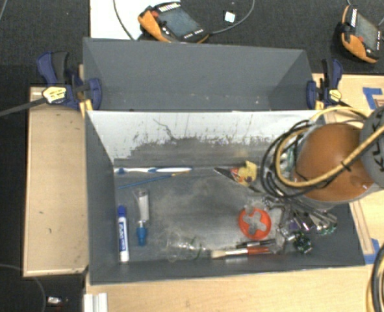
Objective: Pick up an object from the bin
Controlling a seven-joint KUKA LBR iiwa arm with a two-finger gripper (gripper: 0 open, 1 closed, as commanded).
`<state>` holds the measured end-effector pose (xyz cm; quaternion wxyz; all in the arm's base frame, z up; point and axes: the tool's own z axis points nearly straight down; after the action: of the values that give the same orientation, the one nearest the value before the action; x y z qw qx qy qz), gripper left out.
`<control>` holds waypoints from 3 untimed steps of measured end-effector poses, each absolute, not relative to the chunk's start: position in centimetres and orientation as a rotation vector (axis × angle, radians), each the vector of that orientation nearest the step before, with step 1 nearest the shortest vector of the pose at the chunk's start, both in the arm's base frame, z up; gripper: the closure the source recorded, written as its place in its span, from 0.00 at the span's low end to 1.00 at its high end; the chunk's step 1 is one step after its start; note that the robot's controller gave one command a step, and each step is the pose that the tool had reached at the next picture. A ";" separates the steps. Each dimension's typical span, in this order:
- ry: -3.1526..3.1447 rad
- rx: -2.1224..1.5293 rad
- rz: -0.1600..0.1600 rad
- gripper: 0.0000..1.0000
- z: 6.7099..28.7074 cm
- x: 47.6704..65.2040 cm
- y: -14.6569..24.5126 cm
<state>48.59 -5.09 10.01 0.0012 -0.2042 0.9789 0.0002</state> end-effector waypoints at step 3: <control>3.030 -0.792 -0.002 1.00 7.1 49.4 -5.2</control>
Offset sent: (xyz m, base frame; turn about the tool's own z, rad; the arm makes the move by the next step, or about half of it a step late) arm 0.0071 -0.0003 -0.0301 -0.0695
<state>49.38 -5.24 7.05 0.0049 -0.2529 0.9675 -0.0006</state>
